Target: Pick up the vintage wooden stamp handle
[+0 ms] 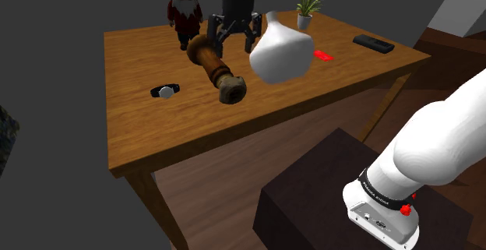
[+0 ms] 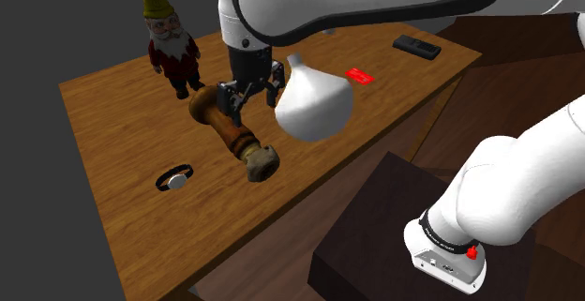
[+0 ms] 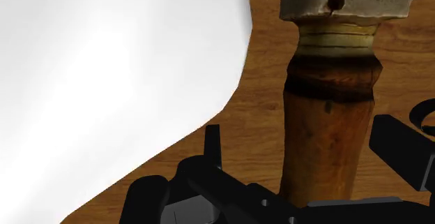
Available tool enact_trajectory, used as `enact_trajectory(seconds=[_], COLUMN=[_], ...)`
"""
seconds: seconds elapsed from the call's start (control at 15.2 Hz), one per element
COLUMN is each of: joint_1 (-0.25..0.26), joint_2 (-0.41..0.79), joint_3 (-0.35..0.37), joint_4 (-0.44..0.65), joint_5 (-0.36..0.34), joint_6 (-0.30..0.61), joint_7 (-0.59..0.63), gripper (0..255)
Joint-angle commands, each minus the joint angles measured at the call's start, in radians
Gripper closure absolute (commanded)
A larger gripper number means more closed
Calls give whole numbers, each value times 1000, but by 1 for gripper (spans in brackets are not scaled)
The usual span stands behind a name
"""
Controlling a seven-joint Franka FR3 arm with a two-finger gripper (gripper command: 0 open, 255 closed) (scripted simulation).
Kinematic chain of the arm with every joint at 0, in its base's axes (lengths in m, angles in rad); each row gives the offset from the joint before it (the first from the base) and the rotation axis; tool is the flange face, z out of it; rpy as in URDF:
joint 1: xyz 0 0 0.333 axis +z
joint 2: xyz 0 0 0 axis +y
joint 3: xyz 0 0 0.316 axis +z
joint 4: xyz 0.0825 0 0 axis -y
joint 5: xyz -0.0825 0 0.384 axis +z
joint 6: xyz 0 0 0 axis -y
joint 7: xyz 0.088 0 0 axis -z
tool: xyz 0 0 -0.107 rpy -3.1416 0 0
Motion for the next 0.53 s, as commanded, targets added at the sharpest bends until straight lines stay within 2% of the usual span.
enact_trajectory(seconds=[0.0, 0.2, 0.46], joint_1=[4, 16, 18], joint_2=[83, 175, 175], joint_3=[23, 46, 46], joint_4=[78, 165, 111], joint_5=[-24, -58, -57], joint_6=[10, 20, 74], joint_7=[51, 112, 109], gripper=[0, 0, 0])
